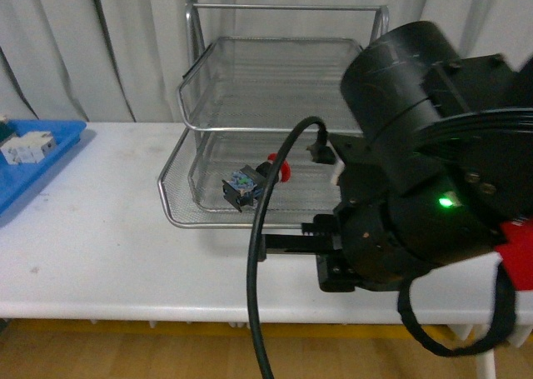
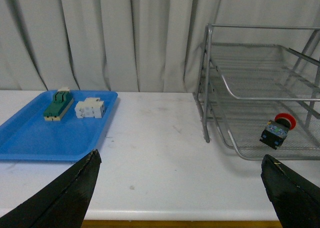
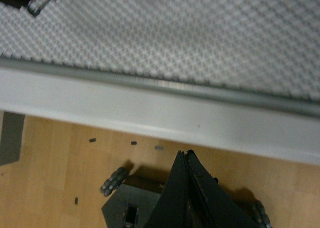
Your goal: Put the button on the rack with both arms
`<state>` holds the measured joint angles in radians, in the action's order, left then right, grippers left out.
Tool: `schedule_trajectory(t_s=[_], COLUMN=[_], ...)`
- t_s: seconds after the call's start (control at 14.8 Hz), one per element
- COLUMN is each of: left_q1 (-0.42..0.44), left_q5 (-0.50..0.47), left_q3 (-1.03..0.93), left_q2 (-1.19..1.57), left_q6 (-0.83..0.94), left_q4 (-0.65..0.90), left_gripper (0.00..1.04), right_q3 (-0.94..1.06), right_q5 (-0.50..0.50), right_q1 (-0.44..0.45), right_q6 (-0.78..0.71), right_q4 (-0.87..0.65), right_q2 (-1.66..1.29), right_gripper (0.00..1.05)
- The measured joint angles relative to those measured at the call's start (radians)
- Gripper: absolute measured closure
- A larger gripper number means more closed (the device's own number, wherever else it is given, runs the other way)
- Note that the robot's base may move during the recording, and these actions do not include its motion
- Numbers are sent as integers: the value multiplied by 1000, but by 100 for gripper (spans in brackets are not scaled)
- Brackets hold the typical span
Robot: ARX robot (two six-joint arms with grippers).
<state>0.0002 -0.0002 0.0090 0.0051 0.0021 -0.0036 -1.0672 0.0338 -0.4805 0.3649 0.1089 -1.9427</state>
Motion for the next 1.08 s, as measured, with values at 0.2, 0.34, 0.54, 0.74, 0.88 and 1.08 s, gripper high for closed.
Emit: schedule_trajectory(t_s=[0.2, 0.34, 0.54, 0.74, 0.88, 1.08], left_q1=[0, 0, 0, 0, 0, 0], left_q5=[0, 0, 0, 0, 0, 1], left_q3=[0, 0, 0, 0, 0, 0], left_q2=[0, 0, 0, 0, 0, 0], left_q6=[0, 0, 0, 0, 0, 0], left_q4=[0, 0, 0, 0, 0, 0], left_gripper=[7, 7, 7, 7, 7, 7], right_q3=[-195, -345, -457, -511, -341, 233], right_q5=[-67, -106, -119, -111, -92, -338], right_q1=[4, 25, 46, 60, 32, -24], right_q6=[-23, -54, -68, -70, -71, -141], right_q4=[4, 39, 45, -5, -140, -687], right_q2=[-149, -252, -322, -344, -237, 205], right_gripper=[103, 103, 103, 103, 103, 93])
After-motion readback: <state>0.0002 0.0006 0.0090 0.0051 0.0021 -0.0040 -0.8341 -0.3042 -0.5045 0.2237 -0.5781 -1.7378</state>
